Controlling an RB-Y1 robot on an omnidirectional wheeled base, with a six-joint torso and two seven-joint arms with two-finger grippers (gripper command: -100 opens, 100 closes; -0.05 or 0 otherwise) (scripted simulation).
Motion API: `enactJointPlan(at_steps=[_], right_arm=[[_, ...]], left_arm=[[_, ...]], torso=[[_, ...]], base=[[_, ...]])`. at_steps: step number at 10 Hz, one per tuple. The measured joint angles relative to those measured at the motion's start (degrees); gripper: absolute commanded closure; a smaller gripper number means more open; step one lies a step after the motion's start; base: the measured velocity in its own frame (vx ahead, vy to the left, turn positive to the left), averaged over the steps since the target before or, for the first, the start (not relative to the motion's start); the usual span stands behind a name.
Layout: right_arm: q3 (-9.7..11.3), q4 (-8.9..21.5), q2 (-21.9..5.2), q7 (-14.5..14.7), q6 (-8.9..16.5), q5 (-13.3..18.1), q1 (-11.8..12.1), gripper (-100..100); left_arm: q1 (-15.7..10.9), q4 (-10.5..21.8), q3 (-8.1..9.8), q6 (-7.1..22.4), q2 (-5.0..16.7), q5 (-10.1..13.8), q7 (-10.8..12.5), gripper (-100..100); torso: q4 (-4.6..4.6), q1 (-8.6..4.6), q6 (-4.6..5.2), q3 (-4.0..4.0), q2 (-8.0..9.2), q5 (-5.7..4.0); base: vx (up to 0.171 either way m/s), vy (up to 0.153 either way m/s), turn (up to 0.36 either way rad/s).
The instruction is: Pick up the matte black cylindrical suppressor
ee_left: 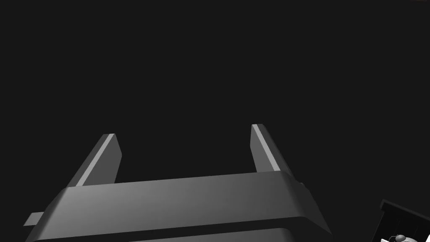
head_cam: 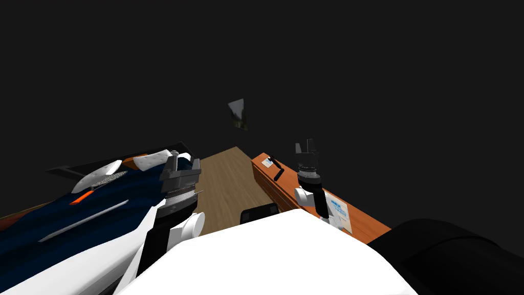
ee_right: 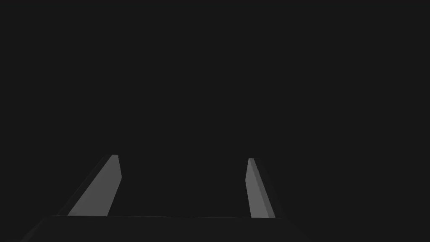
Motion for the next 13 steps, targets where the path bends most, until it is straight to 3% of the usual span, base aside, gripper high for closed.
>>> enactJointPlan(at_steps=[4,8,12,13], right_arm=[[1.59,2.30,-4.42,1.46,1.03,4.72,0.28,-100],[3.88,5.61,-10.06,3.97,2.52,11.93,1.33,-100],[5.11,8.54,-13.61,5.54,3.59,17.55,1.33,-100],[6.41,9.64,-14.65,6.63,3.95,19.68,1.78,-100]], left_arm=[[0.00,0.00,-0.01,0.00,-0.01,0.00,0.00,0],[0.00,0.00,0.00,0.00,0.00,0.00,0.00,0],[0.00,0.00,0.00,0.00,0.00,0.00,0.00,0],[0.00,0.00,0.00,0.00,0.00,0.00,0.00,0]], torso=[[0.01,0.25,-0.01,0.04,0.06,0.06],[-0.02,0.16,-0.01,-0.05,-0.08,0.04],[-0.02,0.07,-0.01,-0.05,-0.09,0.02],[-0.03,0.12,-0.01,-0.08,-0.14,0.03]], base=[[-0.017,0.073,0.024],[0.020,0.043,0.054],[0.025,0.025,0.075],[0.036,0.025,0.044]])
